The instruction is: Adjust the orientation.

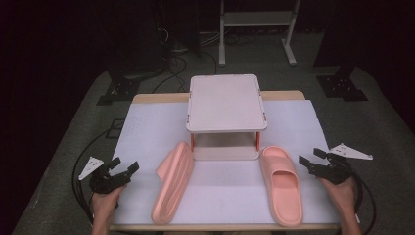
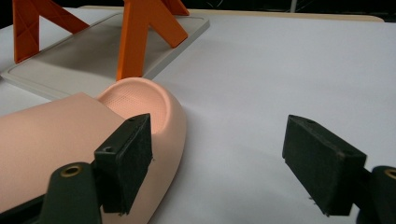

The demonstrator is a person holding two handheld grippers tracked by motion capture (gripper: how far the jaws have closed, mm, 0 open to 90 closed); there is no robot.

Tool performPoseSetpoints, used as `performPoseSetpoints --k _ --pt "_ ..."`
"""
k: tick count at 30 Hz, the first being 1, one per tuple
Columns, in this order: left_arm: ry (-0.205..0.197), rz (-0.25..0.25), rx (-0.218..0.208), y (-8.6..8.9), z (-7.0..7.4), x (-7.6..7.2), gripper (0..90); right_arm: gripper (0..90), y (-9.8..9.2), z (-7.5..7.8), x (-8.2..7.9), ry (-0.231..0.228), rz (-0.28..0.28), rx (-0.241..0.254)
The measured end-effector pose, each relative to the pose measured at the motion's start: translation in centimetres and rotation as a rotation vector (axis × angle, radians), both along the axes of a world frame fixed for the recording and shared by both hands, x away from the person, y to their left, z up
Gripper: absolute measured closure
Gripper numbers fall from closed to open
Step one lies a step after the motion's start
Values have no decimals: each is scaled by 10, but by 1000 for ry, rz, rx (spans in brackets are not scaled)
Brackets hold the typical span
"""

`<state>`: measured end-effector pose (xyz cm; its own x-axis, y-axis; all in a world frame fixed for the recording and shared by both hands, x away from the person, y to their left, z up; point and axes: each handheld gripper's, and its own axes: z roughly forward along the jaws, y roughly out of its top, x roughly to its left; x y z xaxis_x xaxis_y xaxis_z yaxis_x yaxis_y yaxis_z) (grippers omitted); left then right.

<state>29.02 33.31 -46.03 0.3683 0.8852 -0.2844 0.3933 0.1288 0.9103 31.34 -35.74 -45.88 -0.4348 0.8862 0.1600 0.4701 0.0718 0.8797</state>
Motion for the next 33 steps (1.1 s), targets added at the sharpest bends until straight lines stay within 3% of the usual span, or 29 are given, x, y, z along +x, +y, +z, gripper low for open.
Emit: performPoseSetpoints --k 15,33 --pt "-7 -20 -5 -5 1 -5 75 237 2 2 -2 -15 -6 4" --pt "29 -88 39 -25 -6 -23 75 237 2 3 -2 -28 -1 11"
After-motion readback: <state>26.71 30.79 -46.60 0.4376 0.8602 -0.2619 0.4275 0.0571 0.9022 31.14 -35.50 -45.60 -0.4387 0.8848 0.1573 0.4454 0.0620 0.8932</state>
